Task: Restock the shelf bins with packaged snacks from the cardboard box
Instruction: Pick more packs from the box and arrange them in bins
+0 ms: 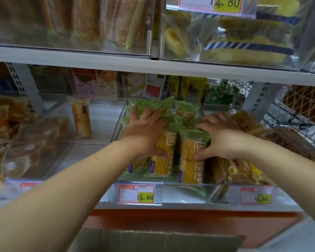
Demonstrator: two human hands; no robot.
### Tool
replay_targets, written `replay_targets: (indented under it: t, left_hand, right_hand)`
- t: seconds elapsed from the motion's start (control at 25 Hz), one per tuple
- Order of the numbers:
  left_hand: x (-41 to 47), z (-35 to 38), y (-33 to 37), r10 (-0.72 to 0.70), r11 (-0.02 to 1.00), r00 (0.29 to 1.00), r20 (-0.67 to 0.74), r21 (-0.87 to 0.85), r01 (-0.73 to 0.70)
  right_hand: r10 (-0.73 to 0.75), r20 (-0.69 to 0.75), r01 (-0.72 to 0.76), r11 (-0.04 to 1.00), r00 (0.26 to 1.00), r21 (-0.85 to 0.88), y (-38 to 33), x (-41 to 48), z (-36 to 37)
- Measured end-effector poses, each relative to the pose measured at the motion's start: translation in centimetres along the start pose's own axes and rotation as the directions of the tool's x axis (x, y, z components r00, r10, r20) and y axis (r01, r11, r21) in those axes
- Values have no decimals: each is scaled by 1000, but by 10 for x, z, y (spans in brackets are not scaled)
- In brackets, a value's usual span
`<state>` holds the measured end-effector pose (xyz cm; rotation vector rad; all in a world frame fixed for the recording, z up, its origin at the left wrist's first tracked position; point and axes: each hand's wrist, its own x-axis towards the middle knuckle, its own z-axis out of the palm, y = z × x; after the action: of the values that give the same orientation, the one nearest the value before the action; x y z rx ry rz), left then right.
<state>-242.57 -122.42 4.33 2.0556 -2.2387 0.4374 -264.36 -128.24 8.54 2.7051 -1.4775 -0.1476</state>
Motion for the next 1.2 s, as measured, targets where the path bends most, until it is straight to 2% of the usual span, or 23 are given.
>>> replay_targets:
  t: [0.16,0.28,0.44,0.56,0.88,0.96,1.0,1.08,1.12,1.16,1.2]
  left_hand:
    - [-4,5,0,2,1000,999,-36,-19,-2]
    - [-7,6,-3,7,999,997,-73,-31,-9]
    - [-10,2,-2,23,999,999,-46,-29,-24]
    - [-14,-3,0,19,999,1000,-18,-50,-20]
    - [-31,-23,5,-9,987,1000,-11,-160,7]
    - [-44,-33,10,-20,986,998,-51,-166,11]
    - [-56,-39,13,-2,987,994,-108,-159,-15]
    - [-92,-45,25,124,972,942,-313,-152,-178]
    - [-114,-43,33,203,945,891,-407,-159,-287]
    - [-139,-34,42,276,905,854,-441,-181,-386]
    - [-164,-22,52,339,867,845,-414,-210,-451]
  right_hand:
    - [-23,23,25,998,999,-63,-8,5,-3]
    - [18,-21,-17,999,1000,34,-11,8,-7]
    - [43,39,-44,999,998,27,-8,10,-6]
    - [48,57,-53,993,997,104,-4,7,-4]
    - [10,-12,-6,954,1000,299,-2,-15,4]
    - [2,-125,42,939,992,342,-7,-31,2]
    - [-3,-241,93,927,971,364,-12,-45,1]
    - [-14,-449,240,860,893,450,-25,-85,0]
    - [-31,-453,292,802,891,521,-33,-107,1]
    - [-83,-361,295,756,929,585,-42,-130,6]
    - [-175,-172,244,763,969,599,-50,-147,18]
